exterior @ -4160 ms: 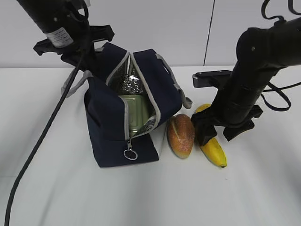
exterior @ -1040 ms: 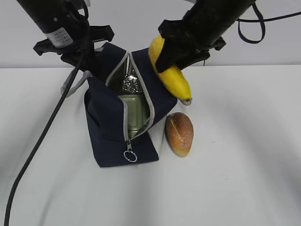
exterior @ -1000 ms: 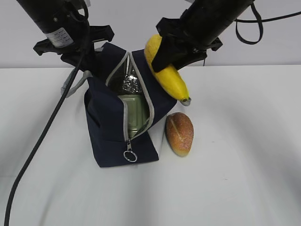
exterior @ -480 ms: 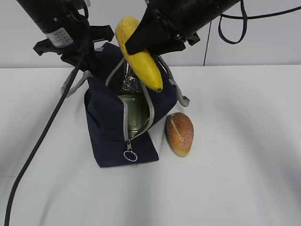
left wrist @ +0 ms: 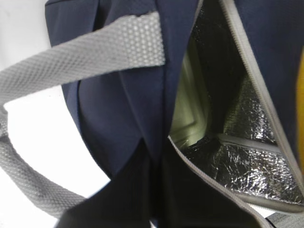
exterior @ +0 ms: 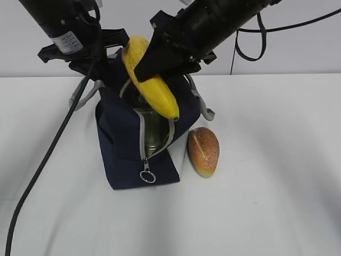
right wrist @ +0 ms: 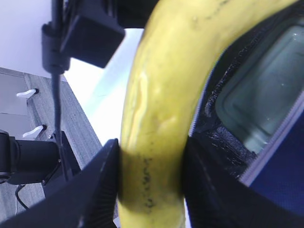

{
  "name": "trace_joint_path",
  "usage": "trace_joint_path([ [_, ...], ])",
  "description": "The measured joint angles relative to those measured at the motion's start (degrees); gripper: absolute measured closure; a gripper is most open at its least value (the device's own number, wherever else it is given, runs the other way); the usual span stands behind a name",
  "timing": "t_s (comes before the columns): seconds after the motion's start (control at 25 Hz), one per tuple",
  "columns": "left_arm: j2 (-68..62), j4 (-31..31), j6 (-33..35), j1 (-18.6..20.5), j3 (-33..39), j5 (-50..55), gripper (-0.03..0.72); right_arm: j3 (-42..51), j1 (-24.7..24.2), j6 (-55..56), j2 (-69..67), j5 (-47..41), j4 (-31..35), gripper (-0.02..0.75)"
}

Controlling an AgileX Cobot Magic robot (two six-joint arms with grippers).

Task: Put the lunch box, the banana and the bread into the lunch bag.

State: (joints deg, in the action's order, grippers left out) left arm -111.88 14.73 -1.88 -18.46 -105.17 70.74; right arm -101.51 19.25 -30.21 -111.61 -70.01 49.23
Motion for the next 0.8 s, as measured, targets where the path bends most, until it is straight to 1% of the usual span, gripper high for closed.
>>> trace_joint_path([
  [0.16,0.0,0.0,0.0,0.0,0.0,0.0,0.689,0.0,0.1,-0.1,-2.3,0.0,0.3,0.424],
  [0.6,0.0,0.0,0.0,0.0,0.0,0.0,0.689,-0.1,0.2,-0.3,-8.3,0.1,4.8,0.424],
  [0.8,0.0,0.0,0.0,0.0,0.0,0.0,0.689,-0.1,0.2,-0.4,-10.1,0.4,4.2,0.424],
])
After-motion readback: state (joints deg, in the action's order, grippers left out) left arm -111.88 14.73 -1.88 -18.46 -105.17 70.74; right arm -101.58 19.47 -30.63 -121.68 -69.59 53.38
